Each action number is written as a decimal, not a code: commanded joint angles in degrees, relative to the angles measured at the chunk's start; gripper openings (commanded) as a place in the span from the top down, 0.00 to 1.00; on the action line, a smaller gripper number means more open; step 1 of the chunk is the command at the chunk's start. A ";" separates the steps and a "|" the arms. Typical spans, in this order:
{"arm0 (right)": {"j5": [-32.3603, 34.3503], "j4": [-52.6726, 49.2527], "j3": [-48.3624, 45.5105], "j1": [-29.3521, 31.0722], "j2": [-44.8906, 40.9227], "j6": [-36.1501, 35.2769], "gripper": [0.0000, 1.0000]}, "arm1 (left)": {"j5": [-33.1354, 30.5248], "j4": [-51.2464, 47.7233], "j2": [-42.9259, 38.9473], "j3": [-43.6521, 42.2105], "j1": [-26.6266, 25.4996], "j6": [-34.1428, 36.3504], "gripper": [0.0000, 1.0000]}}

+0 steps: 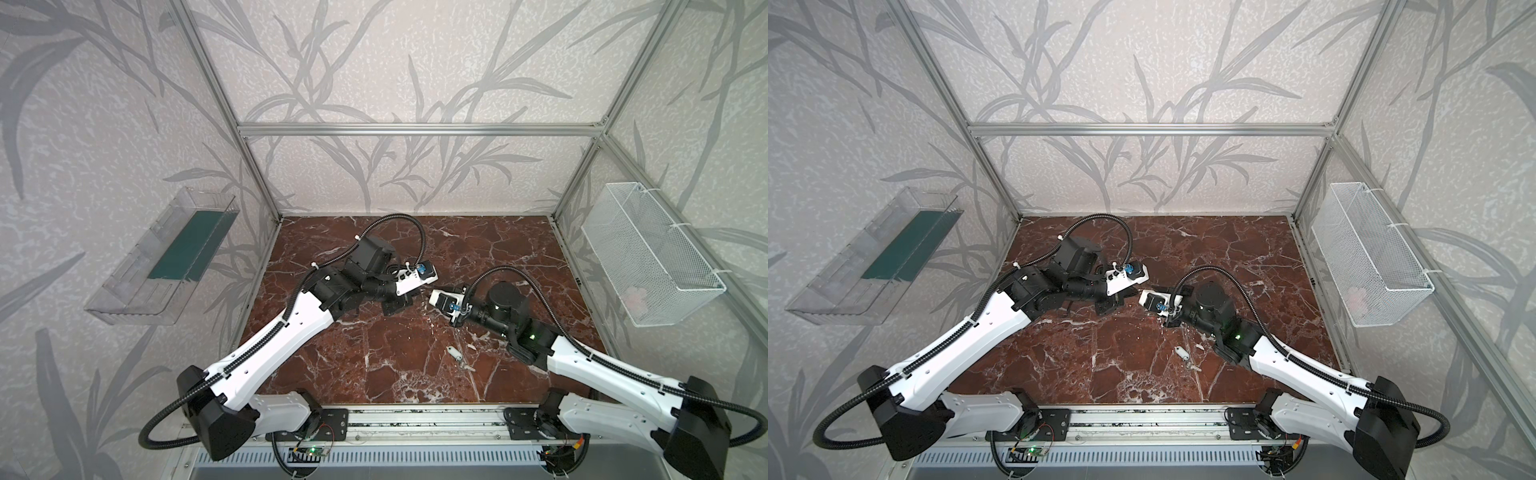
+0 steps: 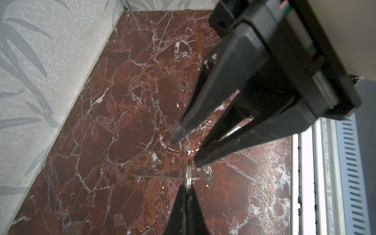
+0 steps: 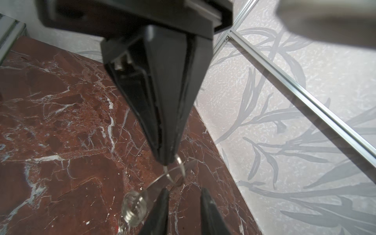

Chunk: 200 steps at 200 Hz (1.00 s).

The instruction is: Put the keys on the keyring

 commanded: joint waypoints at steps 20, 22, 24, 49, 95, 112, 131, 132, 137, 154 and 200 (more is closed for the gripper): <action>1.81 5.25 0.83 0.51 0.23 0.78 0.73 | -0.53 -1.85 -0.37 1.96 -0.76 0.14 1.00; 1.54 5.32 0.79 0.50 0.18 0.91 0.74 | -0.59 -1.84 -0.32 1.98 -0.75 0.18 1.00; 1.30 5.39 0.71 0.50 0.15 1.03 0.74 | -0.57 -1.77 -0.31 1.95 -0.81 0.09 1.00; -2.18 5.92 0.27 0.50 0.14 1.87 0.75 | -0.56 -1.22 -0.34 1.93 -0.89 -0.06 1.00; 0.06 4.89 -0.61 0.46 -0.73 2.33 0.74 | -3.43 -0.76 -0.93 1.74 -1.10 0.74 1.00; 0.22 5.18 -2.05 -0.88 -2.31 3.95 0.73 | -4.08 0.73 -2.25 0.18 -1.16 1.70 1.00; -2.49 2.97 -2.88 -2.16 -4.16 4.59 0.73 | -4.72 3.65 -4.24 -2.46 -1.37 3.91 1.00; -2.73 2.85 -2.91 -2.19 -4.30 4.59 0.73 | -4.78 3.85 -4.38 -2.69 -1.39 4.12 1.00; -3.89 2.21 -3.08 -2.41 -4.71 4.63 0.73 | -4.79 4.99 -5.04 -3.71 -1.54 4.98 1.00; -7.88 1.78 -3.51 -3.24 -5.74 5.70 0.73 | -5.18 10.14 -7.40 -7.56 -1.96 7.23 1.00; -14.26 2.98 -1.96 -3.45 -3.42 6.84 0.76 | -10.73 20.88 -10.40 -14.26 -4.75 14.36 1.00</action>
